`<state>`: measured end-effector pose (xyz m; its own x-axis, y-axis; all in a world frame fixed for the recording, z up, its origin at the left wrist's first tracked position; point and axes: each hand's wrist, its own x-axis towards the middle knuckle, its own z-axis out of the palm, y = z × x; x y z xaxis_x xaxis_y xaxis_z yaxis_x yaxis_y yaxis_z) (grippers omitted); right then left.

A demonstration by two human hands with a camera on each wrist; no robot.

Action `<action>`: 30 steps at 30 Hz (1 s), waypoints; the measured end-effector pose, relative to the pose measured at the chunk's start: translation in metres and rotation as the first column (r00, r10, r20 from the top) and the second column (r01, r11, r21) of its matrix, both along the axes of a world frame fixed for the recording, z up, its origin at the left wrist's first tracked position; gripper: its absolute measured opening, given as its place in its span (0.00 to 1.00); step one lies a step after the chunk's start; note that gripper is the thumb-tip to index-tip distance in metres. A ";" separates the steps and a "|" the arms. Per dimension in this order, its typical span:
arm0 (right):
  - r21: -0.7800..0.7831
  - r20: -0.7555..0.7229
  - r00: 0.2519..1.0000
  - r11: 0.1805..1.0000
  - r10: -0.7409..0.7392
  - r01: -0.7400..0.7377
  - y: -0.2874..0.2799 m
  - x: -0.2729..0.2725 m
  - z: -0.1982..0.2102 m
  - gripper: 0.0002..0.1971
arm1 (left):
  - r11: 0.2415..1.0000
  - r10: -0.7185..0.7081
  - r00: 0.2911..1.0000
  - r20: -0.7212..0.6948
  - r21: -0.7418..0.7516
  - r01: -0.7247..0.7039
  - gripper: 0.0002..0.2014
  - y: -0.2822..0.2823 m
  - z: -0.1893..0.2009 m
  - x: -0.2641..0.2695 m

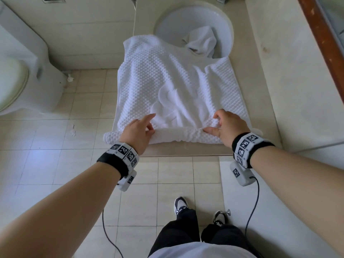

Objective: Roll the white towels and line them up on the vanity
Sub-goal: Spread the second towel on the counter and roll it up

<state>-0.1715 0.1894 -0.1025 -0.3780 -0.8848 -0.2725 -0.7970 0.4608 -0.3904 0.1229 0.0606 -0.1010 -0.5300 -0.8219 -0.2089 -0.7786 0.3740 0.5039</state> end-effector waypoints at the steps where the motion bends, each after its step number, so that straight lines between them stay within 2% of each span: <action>1: -0.007 -0.018 1.000 1.000 0.015 -0.015 0.000 0.000 -0.001 0.32 | 1.000 0.005 1.000 -0.004 -0.014 -0.005 0.25 0.002 -0.001 0.001; 6: -0.029 -0.178 0.979 0.994 0.102 -0.109 0.003 0.007 0.003 0.26 | 0.999 0.004 1.000 -0.031 -0.046 -0.005 0.23 0.012 -0.002 0.006; 9: -0.062 -0.142 0.983 0.990 0.119 -0.129 0.004 0.020 0.008 0.13 | 0.999 -0.015 1.000 -0.003 -0.045 0.015 0.31 0.017 -0.002 0.012; 12: -0.098 -0.144 0.980 0.983 0.140 -0.155 0.009 0.040 0.008 0.04 | 0.995 -0.051 0.999 0.018 -0.087 0.052 0.34 0.022 -0.003 0.016; 14: -0.115 -0.155 0.979 0.982 0.129 -0.147 0.015 0.050 0.006 0.07 | 0.994 -0.037 0.999 0.006 -0.102 0.038 0.32 0.026 -0.001 0.016; 18: -0.086 -0.176 0.974 0.983 0.144 -0.161 0.031 0.056 0.005 0.21 | 0.991 -0.010 1.000 0.005 -0.132 0.010 0.29 0.033 -0.001 0.017; 24: -0.143 -0.243 0.963 0.978 0.116 -0.154 0.038 0.053 0.001 0.19 | 0.991 -0.007 0.999 0.032 -0.130 0.011 0.23 0.032 0.001 0.014; 30: -0.149 -0.239 0.967 0.981 0.087 -0.125 0.030 0.053 0.002 0.15 | 0.991 0.018 0.999 0.030 -0.132 -0.014 0.19 0.037 -0.001 0.015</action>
